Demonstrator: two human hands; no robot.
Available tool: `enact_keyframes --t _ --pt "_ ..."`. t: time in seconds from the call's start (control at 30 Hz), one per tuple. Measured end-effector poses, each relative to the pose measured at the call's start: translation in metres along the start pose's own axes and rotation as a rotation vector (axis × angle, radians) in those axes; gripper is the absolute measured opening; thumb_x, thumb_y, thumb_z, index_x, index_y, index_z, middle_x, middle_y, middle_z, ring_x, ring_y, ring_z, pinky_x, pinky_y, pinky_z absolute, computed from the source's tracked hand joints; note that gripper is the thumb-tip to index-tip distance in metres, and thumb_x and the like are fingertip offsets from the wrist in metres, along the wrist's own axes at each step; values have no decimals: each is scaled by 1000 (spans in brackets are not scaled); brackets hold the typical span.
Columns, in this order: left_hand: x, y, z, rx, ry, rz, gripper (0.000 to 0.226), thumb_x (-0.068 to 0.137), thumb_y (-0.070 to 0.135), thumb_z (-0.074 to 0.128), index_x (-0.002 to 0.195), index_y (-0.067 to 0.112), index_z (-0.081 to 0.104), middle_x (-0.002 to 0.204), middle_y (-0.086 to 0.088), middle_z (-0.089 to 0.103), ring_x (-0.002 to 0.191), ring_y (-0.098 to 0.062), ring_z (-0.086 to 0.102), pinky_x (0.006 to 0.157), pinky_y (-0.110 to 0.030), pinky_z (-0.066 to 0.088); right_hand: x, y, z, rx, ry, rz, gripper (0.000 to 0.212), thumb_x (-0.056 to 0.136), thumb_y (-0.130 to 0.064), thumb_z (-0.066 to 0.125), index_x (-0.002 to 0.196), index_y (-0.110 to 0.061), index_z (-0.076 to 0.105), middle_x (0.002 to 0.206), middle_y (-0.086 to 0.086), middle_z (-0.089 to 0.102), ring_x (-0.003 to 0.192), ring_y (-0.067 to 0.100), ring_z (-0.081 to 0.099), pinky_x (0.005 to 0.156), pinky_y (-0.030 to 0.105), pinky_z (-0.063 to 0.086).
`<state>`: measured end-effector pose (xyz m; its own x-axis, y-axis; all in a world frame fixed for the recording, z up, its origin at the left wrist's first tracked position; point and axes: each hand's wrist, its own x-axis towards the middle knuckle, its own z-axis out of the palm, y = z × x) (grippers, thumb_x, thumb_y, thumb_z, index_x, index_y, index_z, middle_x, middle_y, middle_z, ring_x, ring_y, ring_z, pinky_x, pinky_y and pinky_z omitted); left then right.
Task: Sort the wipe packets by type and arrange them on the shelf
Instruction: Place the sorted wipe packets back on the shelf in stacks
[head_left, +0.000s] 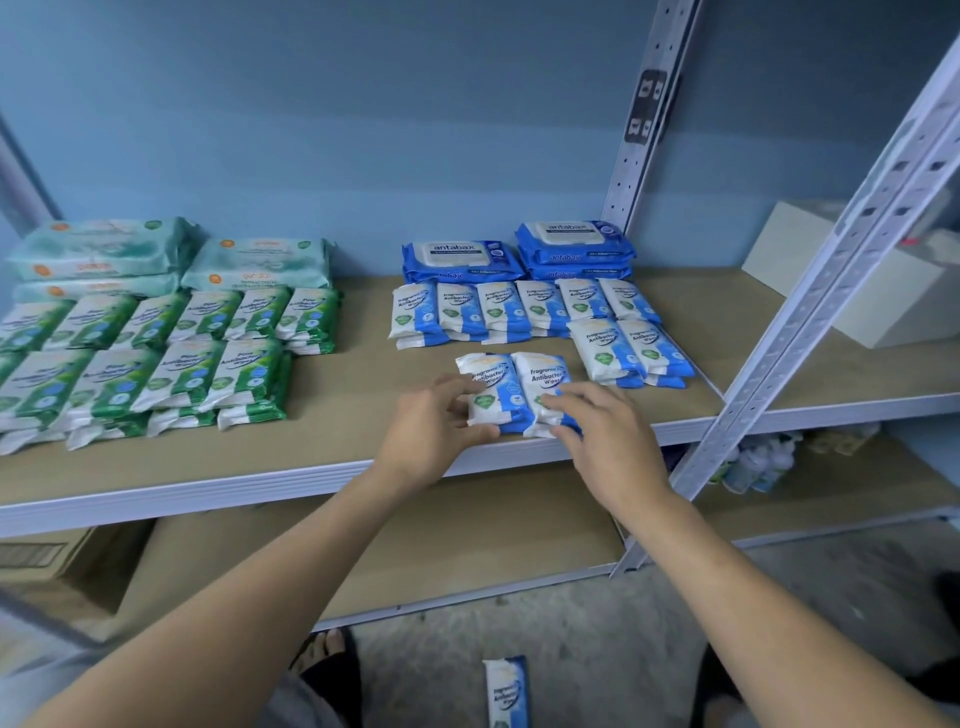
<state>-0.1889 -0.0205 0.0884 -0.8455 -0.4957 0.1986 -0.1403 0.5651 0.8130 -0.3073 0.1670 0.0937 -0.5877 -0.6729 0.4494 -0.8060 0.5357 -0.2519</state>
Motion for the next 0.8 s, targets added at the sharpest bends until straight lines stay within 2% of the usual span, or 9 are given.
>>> enact_keyframes --t 0.1,0.2,0.27,0.43,0.53,0.6,0.67,0.73,0.8 --pt "17 3 15 49 16 22 50 75 26 88 121 20 70 115 6 64 82 -2 65 74 -4 45 12 14 0 -139 63 -21 36 76 -15 84 110 -23 76 111 -2 73 100 29 57 84 44 46" --pt "35 3 25 148 21 59 50 77 33 86 123 22 67 112 5 64 86 -12 65 84 -25 53 27 25 4 -186 90 -13 34 73 -16 86 105 -25 77 108 -4 74 100 28 57 85 38 33" --pt "44 0 30 198 32 92 49 78 37 84 122 23 67 111 5 63 87 -15 64 86 -34 54 37 32 10 -197 112 -13 34 70 -16 88 101 -26 78 105 -5 74 97 28 58 82 36 27" --pt "61 -8 33 259 60 133 47 81 40 80 123 25 66 115 5 62 90 -15 63 87 -35 53 61 44 24 -207 125 -33 31 67 -18 90 95 -26 78 98 -5 75 93 27 61 82 36 26" --pt "67 -13 33 296 54 161 47 83 44 78 125 29 65 122 5 63 99 -17 62 92 -33 50 66 49 33 -196 141 -37 31 68 -15 88 95 -26 78 98 -5 75 92 29 62 81 37 26" --pt "68 -15 34 323 56 171 47 84 47 75 127 31 64 131 4 61 109 -19 61 97 -36 49 65 50 40 -195 167 -31 36 70 -10 85 100 -26 77 104 -3 74 94 29 63 83 38 27" --pt "67 -15 33 340 52 188 53 85 52 72 132 31 61 140 2 58 121 -21 57 104 -40 46 58 47 41 -209 168 -18 41 75 -11 82 112 -26 75 117 -2 72 106 28 62 90 39 29" --pt "63 -14 29 375 -12 185 69 84 62 67 144 31 51 151 0 48 136 -22 46 113 -42 39 44 41 39 -200 128 7 44 84 -21 74 128 -25 67 135 1 63 126 28 53 101 45 30" --pt "55 -12 21 411 -129 154 90 79 74 62 154 33 34 159 1 35 145 -20 33 120 -40 29 18 35 35 -141 134 81 46 91 -29 65 137 -24 59 147 1 52 134 27 44 104 48 32"
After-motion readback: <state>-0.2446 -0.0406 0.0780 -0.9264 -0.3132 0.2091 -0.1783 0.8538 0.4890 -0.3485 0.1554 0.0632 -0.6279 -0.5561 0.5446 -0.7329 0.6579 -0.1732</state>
